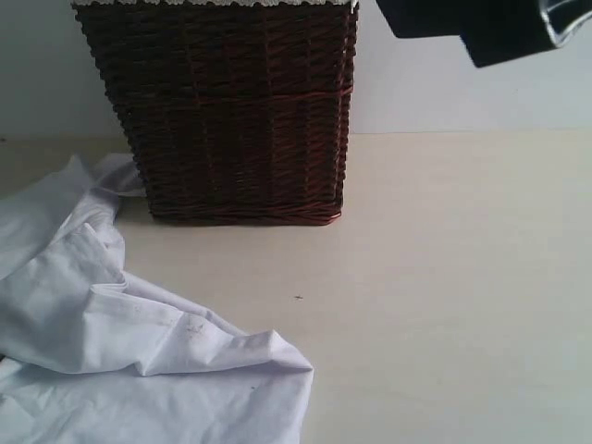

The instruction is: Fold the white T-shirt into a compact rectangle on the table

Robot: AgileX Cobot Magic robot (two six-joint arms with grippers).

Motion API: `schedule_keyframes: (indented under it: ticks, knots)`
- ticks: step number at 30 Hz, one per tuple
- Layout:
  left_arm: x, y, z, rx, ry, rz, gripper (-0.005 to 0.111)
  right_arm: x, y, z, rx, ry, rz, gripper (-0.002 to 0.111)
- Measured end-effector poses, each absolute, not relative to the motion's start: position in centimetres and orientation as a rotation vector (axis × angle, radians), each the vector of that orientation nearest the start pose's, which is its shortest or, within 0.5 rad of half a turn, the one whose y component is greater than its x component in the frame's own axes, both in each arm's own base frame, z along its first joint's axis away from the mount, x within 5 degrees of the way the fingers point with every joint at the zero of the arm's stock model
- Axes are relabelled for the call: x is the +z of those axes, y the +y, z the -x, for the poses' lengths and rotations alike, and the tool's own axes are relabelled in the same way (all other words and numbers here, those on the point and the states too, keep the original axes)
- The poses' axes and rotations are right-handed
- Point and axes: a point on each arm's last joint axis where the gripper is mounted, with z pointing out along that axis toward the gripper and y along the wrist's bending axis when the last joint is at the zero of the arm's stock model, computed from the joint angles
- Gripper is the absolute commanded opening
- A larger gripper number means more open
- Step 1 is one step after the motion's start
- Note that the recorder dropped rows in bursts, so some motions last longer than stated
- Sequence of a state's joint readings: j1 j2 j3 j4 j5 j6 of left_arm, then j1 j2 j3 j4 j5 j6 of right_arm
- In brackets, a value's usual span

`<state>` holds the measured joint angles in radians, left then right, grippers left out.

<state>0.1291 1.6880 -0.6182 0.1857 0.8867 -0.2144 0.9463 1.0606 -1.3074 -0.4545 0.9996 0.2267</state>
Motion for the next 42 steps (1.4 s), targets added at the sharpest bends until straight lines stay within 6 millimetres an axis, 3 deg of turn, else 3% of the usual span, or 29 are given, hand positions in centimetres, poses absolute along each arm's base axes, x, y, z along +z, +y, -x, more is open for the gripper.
schedule_keyframes:
  ticks: [5, 10, 13, 17, 21, 26, 34, 42]
  knots:
    - [11.3, 5.3, -20.3, 0.477, 3.42, 0.442, 0.007, 44.2, 13.8, -14.1, 0.12, 1.979, 0.816, 0.051]
    - [13.1, 5.2, -20.8, 0.433, 3.342, 0.481, 0.007, 44.2, 13.8, -14.1, 0.12, 1.979, 0.816, 0.051]
    - [16.2, 4.5, -21.4, 0.274, 3.153, 0.477, 0.007, 44.2, 13.8, -14.1, 0.12, 1.979, 0.816, 0.051]
    - [21.7, 3.5, -21.1, 0.086, 2.79, 0.444, 0.007, 44.2, 13.8, -14.1, 0.121, 1.977, 0.816, 0.051]
    - [27.5, 2.0, -18.6, -0.078, 2.418, 0.295, 0.007, 44.3, 13.8, -14.1, 0.123, 1.974, 0.816, 0.051]
    - [31.9, -0.3, -13.5, -0.212, 1.997, 0.094, 0.007, 44.3, 13.9, -14.1, 0.129, 1.965, 0.815, 0.051]
    - [33.4, -2.4, -6.7, -0.285, 1.568, -0.071, 0.007, 44.3, 13.9, -14.1, 0.136, 1.965, 0.815, 0.051]
    - [33.9, -3.0, -3.4, -0.279, 1.41, -0.116, 0.007, 44.2, 13.9, -14.0, 0.141, 1.981, 0.816, 0.051]
